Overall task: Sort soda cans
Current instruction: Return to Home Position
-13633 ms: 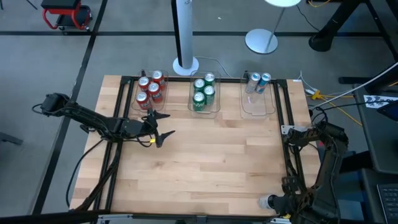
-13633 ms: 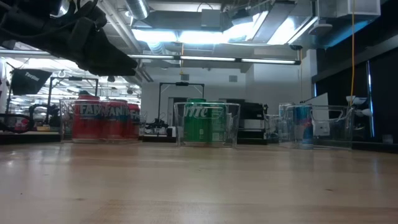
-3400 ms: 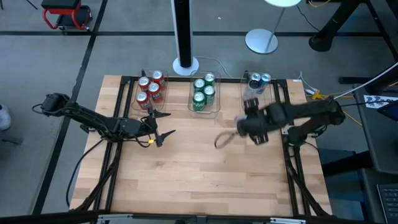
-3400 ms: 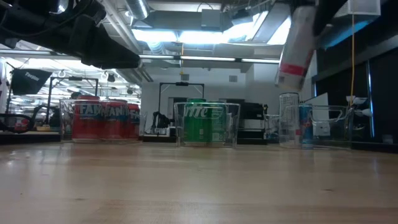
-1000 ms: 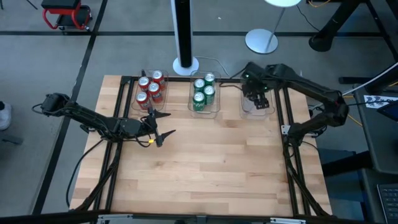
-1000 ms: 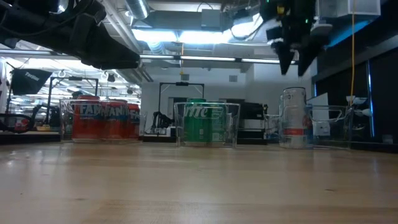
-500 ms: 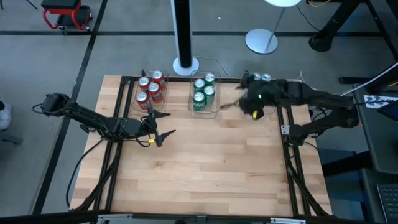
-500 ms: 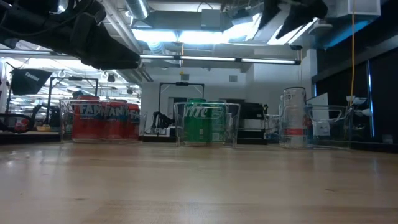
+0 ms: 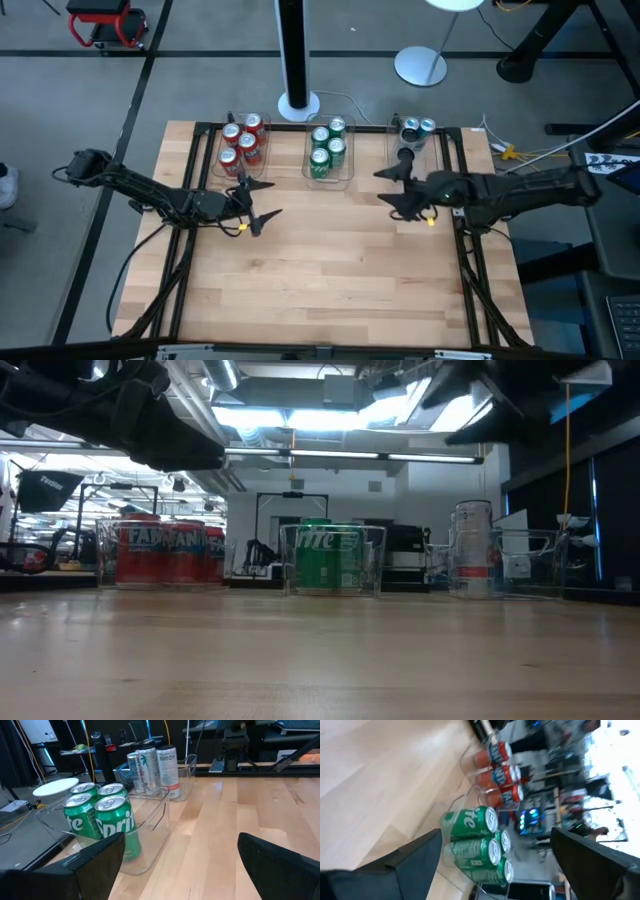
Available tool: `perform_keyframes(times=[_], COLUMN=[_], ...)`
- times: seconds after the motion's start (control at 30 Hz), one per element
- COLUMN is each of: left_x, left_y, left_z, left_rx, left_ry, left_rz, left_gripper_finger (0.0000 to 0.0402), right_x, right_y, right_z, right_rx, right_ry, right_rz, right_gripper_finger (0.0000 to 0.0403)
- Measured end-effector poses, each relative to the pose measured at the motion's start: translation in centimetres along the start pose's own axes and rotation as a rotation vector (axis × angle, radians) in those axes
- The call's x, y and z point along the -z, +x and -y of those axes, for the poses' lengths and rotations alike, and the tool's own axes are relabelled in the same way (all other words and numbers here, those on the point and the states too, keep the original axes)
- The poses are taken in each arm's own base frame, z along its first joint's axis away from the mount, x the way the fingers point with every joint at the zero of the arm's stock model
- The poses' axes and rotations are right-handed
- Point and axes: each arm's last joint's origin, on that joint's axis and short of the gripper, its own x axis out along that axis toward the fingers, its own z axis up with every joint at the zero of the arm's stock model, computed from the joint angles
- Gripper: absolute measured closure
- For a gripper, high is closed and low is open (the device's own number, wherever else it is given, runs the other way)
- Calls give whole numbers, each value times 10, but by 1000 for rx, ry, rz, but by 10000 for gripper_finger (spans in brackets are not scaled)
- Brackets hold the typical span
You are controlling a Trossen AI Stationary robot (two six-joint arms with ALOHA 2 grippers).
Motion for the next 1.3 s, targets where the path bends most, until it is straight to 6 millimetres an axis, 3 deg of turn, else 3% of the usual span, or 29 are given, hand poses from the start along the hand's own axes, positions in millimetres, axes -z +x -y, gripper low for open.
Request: perform_keyframes(times=[0.2,0.4,0.57,0.9,1.3], left_x=[0,1,2,3,3], left_y=[0,0,0,0,0], left_z=[0,0,0,2,2], left_rx=[0,-3,16,65,85], left_ry=[20,14,11,-2,-10], left_rz=[-1,-8,-22,-26,-25], left_gripper_finger=[27,27,27,27,27], right_x=[28,49,48,64,85], right_y=[-4,-3,-4,-15,-28], right_z=[-51,-83,-91,-95,-122], right_rx=[105,51,0,30,227], right_ry=[28,105,4,-59,20], right_rz=[90,-10,181,376,419], right_gripper_finger=[33,33,33,33,33])
